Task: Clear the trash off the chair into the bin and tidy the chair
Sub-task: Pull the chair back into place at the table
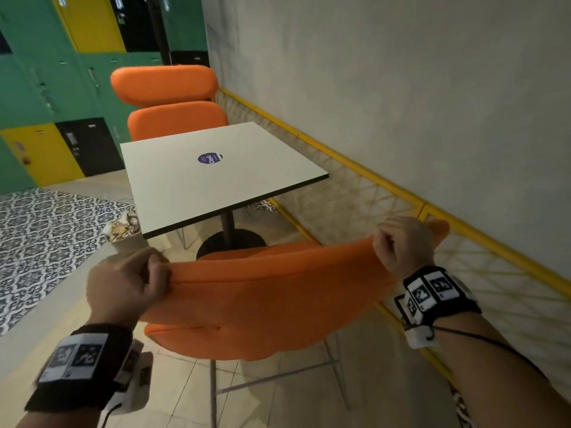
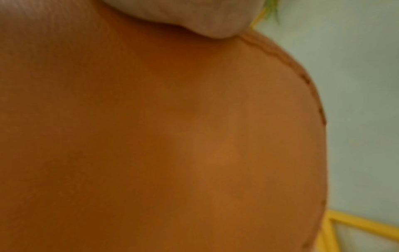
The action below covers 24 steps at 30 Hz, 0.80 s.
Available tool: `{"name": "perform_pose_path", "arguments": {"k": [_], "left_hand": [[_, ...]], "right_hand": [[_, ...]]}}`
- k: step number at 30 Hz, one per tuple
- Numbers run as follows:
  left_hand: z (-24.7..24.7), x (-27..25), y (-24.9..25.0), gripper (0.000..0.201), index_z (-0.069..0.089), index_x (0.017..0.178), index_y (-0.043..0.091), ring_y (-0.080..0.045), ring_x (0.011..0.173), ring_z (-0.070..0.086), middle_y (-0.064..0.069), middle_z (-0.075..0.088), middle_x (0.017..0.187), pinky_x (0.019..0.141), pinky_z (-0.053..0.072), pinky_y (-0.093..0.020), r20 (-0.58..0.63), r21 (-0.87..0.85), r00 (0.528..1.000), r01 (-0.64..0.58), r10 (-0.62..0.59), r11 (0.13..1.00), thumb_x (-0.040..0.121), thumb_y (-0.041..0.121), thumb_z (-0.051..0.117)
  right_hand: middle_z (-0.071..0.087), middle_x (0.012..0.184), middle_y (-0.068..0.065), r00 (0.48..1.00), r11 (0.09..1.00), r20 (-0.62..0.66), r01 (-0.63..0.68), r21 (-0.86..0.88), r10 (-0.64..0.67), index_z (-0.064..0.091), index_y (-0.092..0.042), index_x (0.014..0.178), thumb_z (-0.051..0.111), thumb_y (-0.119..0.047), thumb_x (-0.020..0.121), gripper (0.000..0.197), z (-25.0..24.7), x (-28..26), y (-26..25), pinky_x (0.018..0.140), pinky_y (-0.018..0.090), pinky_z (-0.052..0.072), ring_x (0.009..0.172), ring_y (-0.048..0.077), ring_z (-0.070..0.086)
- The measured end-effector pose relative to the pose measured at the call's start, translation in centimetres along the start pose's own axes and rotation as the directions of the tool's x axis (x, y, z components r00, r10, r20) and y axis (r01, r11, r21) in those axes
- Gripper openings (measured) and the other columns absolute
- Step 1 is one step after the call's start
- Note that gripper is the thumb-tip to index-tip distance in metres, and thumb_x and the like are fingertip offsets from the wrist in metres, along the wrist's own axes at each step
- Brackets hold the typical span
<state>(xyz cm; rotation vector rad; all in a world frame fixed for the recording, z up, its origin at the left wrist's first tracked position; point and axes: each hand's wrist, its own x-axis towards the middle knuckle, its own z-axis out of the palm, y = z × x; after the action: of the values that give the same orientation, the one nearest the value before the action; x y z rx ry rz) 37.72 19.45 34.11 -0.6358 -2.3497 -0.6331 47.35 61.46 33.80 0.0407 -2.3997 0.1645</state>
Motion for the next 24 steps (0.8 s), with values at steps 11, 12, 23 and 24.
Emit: {"name": "perform_pose_path", "arguments": {"k": [11,12,23,24], "left_hand": [[7.0,2.3,13.0,0.045,0.057,0.049,0.011,-0.014,0.045,0.034,-0.005,0.053,0.047,0.059,0.033,-0.029,-0.111,0.299,0.979,0.198,-0.172,0.934,0.086,0.023,0.035],[7.6,2.9,13.9,0.046,0.054,0.046,0.012,-0.012,0.042,0.027,-0.001,0.044,0.043,0.059,0.028,-0.027,-0.112,0.314,0.975,0.217,-0.191,0.924,0.085,0.024,0.034],[11.3,5.5,17.1,0.048,0.051,0.042,0.012,-0.02,0.036,0.031,-0.007,0.046,0.039,0.055,0.023,-0.025,-0.07,0.451,0.944,0.317,-0.321,0.834,0.08,0.031,0.029],[11.4,5.5,17.0,0.048,0.052,0.043,0.011,-0.018,0.038,0.028,-0.008,0.047,0.039,0.056,0.023,-0.025,-0.076,0.442,0.944,0.321,-0.322,0.837,0.08,0.031,0.029]], "right_hand": [[0.046,0.048,-0.002,0.993,0.987,0.005,0.12,0.111,-0.121,0.052,-0.015,0.052,0.034,-0.023,0.085,0.038,2.4,4.3,9.2,0.051,0.024,0.022,0.045,0.017,0.036],[0.046,0.047,-0.001,0.992,0.987,0.02,0.118,0.11,-0.121,0.052,-0.015,0.052,0.034,-0.023,0.084,0.038,2.7,4.8,10.3,0.054,0.024,0.021,0.045,0.017,0.035],[0.036,0.037,-0.008,0.973,0.973,0.171,0.121,0.196,-0.156,0.041,-0.025,0.047,0.032,-0.044,0.09,0.048,4.8,8.4,13.5,0.042,0.017,0.023,0.032,0.007,0.034],[0.037,0.038,-0.008,0.972,0.971,0.172,0.121,0.207,-0.158,0.041,-0.025,0.047,0.032,-0.045,0.09,0.048,5.0,8.5,13.7,0.041,0.017,0.023,0.033,0.007,0.035]]}}
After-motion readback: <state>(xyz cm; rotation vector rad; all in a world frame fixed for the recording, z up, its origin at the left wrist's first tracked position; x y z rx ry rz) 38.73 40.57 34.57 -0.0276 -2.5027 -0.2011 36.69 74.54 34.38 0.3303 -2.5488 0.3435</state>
